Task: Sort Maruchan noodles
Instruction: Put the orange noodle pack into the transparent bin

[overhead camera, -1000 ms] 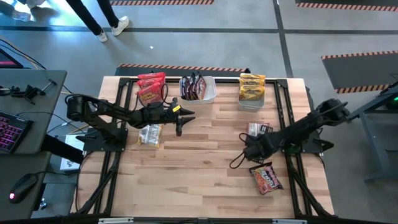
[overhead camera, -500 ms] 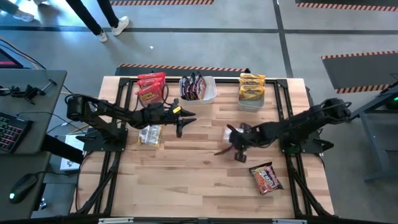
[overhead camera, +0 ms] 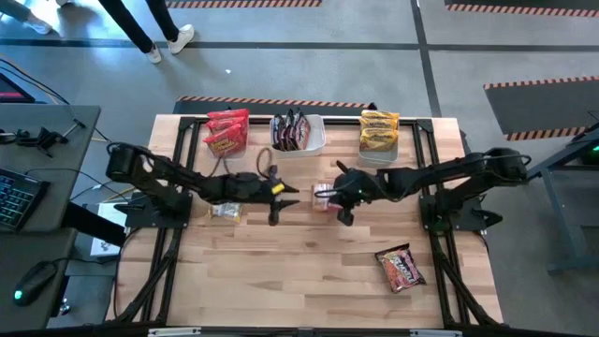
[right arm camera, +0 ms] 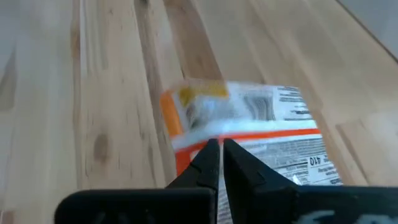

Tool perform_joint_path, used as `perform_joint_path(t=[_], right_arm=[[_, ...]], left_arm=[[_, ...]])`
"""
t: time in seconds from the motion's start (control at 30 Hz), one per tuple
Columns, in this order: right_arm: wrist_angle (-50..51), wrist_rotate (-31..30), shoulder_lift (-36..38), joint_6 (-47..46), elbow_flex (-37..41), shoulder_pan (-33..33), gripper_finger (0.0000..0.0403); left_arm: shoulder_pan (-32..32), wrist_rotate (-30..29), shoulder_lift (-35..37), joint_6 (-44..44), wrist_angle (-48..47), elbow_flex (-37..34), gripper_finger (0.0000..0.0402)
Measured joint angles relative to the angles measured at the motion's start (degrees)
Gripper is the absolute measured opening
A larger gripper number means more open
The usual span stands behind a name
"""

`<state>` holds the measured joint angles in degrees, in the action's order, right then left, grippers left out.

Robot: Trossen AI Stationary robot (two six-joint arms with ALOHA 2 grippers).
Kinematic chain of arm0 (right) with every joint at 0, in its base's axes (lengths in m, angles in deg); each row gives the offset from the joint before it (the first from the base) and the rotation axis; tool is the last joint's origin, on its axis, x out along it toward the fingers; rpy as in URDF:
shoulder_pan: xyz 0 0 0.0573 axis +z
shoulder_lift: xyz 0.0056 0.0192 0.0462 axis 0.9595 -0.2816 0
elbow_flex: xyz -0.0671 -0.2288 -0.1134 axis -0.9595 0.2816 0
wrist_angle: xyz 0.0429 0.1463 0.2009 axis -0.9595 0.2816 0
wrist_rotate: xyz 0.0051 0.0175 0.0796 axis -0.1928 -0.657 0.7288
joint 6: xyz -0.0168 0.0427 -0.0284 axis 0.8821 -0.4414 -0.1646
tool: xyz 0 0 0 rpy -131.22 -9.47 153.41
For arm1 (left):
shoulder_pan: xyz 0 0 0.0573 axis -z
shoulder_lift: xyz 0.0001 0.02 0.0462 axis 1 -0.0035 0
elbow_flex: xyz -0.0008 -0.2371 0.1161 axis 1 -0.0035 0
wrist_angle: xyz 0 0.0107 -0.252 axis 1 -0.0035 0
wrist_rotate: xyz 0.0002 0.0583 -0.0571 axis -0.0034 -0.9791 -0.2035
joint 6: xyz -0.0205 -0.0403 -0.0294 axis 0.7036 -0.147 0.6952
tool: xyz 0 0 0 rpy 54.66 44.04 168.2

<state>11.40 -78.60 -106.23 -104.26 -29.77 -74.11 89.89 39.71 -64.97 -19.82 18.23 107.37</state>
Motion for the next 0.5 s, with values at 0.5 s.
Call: perform_joint_path(t=[0.5], right_arm=[[1.07,0.8,0.08,1.39,-0.07,-1.41,0.0]], left_arm=[[5.23,-4.22,-18.2,-6.85,-12.51,18.02,0.0232]])
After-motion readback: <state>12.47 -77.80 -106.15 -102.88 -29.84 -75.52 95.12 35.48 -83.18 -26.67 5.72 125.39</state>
